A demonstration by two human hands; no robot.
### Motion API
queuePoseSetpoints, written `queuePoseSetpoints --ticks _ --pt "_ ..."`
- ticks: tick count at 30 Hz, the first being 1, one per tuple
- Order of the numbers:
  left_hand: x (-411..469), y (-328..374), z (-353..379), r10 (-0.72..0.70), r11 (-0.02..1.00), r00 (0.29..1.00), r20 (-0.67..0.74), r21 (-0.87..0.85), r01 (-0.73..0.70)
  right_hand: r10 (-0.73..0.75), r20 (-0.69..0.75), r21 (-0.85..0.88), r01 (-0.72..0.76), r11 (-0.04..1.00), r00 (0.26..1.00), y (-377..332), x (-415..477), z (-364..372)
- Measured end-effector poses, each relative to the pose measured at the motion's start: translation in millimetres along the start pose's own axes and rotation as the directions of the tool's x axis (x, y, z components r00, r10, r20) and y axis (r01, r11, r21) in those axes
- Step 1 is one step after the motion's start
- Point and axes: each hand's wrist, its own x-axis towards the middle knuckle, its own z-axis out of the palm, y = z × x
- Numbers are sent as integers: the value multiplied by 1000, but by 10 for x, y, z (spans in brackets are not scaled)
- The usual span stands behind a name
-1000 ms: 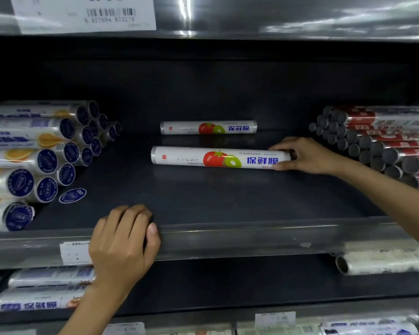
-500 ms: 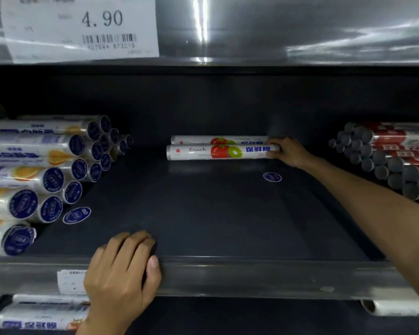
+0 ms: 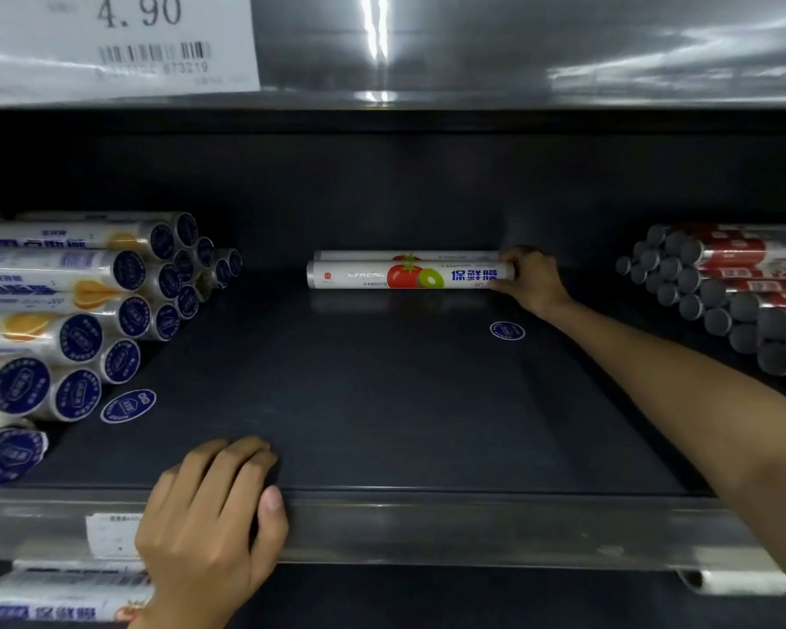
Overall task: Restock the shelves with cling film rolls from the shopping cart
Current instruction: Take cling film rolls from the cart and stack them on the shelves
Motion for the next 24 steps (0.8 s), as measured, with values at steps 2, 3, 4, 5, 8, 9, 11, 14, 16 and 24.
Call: queuePoseSetpoints --ticks 2,3,4,5,8,9,11,14,16,24 --pt "-2 2 0 3 1000 1000 -2 -2 -3 21 -6 17 -20 1000 1000 -20 18 31" --pt "0 1 -1 4 1000 1000 -2 -1 -4 28 -8 18 -27 999 1000 -28 22 39" --pt "4 -3 -4 5 1000 1000 -1 0 -5 29 -13 14 -28 999 1000 -34 20 43" --pt "9 -6 -6 5 1000 1000 -1 -1 -5 30 -16 14 -30 999 999 -30 18 48" --pt "10 -6 -6 3 1000 1000 -6 0 -3 25 -23 12 -25 1000 999 -9 14 56" --pt "9 -4 -5 1 1000 1000 -6 -1 -1 29 -22 8 -29 1000 999 -4 14 48" --pt "14 -1 -5 -2 1000 1000 -7 -2 2 36 -26 -11 -36 999 999 11 27 17" --pt "25 2 -13 -5 1000 1000 -12 -7 5 40 -38 -54 -42 998 998 17 -8 -98" --pt "30 -6 -13 -13 1000 1000 -16 -12 13 40 -42 -46 -42 998 998 -58 -134 -237" --pt "115 121 -146 -45 973 998 -42 -227 34 -185 -68 -40 183 982 980 -812 -1996 -1247"
